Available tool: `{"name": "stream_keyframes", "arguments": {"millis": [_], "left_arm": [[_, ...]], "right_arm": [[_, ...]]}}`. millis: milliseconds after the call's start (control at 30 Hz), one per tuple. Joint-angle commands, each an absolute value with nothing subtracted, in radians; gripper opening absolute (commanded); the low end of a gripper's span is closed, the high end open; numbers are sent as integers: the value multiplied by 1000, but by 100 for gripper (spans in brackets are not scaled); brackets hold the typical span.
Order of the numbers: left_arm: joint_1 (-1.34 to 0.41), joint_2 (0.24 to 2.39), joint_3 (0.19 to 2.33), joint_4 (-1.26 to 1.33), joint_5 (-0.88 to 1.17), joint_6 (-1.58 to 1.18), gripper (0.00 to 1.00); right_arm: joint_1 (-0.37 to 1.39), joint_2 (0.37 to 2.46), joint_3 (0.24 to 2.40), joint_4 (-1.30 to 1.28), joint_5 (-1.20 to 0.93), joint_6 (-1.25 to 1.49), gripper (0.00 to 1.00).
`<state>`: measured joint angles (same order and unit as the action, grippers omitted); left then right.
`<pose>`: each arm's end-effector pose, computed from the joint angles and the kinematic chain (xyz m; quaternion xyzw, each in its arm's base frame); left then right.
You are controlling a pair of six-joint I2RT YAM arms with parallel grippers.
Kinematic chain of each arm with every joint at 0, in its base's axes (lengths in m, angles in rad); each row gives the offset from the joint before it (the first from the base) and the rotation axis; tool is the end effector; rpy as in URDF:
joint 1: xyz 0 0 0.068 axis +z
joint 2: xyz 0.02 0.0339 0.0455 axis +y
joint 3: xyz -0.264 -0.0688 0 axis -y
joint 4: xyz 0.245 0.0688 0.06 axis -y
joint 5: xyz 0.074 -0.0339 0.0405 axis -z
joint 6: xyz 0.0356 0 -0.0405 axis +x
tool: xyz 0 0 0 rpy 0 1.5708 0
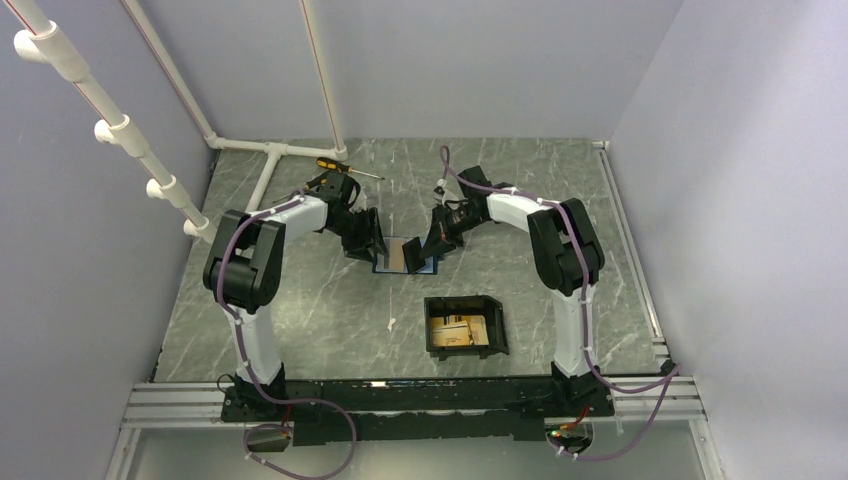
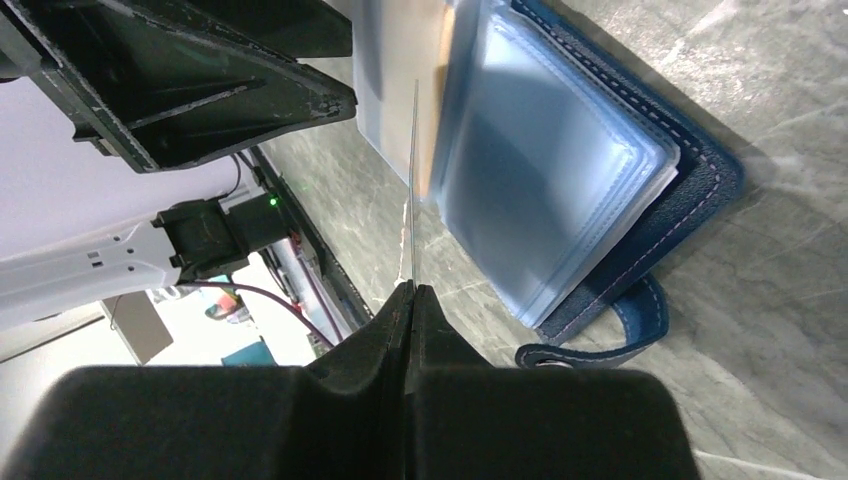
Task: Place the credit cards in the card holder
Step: Insert the credit card into the card holder.
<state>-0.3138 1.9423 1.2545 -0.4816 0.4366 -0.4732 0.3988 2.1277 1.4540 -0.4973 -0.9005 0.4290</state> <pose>0.3613 -0.1331 0.1525 -0.0331 0.9571 -0.2706 0.0984 0.3816 0.1911 0.1431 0.0731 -0.8836 -0.4624 0.0079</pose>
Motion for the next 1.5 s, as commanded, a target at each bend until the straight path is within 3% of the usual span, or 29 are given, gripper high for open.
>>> {"name": "stream_keyframes", "arguments": {"millis": [0, 1467], "left_arm": [[-319, 1995, 1256, -503, 345, -455, 56], [-319, 2011, 1274, -531, 341, -443, 59]], "right_arm": [[396, 2144, 1470, -462, -912, 424, 0], [376, 2079, 1383, -328, -939, 488, 0]]}}
